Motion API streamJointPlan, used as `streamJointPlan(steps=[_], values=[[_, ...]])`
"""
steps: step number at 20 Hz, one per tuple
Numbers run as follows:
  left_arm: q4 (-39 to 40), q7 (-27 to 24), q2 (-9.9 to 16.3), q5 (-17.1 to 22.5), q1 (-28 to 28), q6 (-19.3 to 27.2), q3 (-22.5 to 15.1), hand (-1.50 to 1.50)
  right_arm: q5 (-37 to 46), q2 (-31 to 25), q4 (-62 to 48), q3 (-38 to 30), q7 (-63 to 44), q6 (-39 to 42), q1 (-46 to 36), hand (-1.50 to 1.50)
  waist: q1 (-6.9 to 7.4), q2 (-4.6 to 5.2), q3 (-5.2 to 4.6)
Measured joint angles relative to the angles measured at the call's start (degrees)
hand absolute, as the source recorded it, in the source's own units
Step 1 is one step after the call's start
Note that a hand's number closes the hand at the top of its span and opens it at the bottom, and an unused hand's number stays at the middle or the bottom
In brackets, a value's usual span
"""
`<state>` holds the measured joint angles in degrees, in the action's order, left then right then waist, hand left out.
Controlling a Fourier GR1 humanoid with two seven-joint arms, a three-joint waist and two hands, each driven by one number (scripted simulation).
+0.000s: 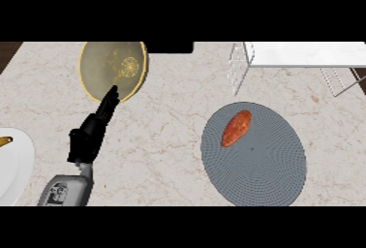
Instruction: Pick the lemon from the placemat and place it in the tiered shelf
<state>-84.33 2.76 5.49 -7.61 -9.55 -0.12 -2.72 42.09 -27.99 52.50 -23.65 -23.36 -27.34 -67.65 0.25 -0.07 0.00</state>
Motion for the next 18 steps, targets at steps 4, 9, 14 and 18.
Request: streamJointPlan(steps=[4,9,14,18], values=[[-0.32,-0.44,-0.69,-0.16,1.08,0.29,-0.46,0.0,-2.91,-1.61,3.49,-3.41,-2.08,-2.36,-0.93,-1.5,-0.21,-0.1,-0.02],[1.47,-1.17,0.14,0.32,0.24,0.06,1.2,0.0,-4.41,-6.63,9.68,-6.46,-9.11,0.16,1.19,-1.5,-1.15,-0.31,-0.05],[0.85,-1.7,0.33,0.31,1.38,0.15,1.53,0.0,-7.53,-13.4,15.21,-10.06,-17.34,9.77,6.71,-1.5,-1.94,-0.54,-0.03],[0.06,-1.81,0.52,0.6,2.65,-0.04,1.79,0.0,-13.1,-19.08,19.84,-15.44,-19.92,19.25,14.1,-1.5,-2.4,-0.62,0.01]])
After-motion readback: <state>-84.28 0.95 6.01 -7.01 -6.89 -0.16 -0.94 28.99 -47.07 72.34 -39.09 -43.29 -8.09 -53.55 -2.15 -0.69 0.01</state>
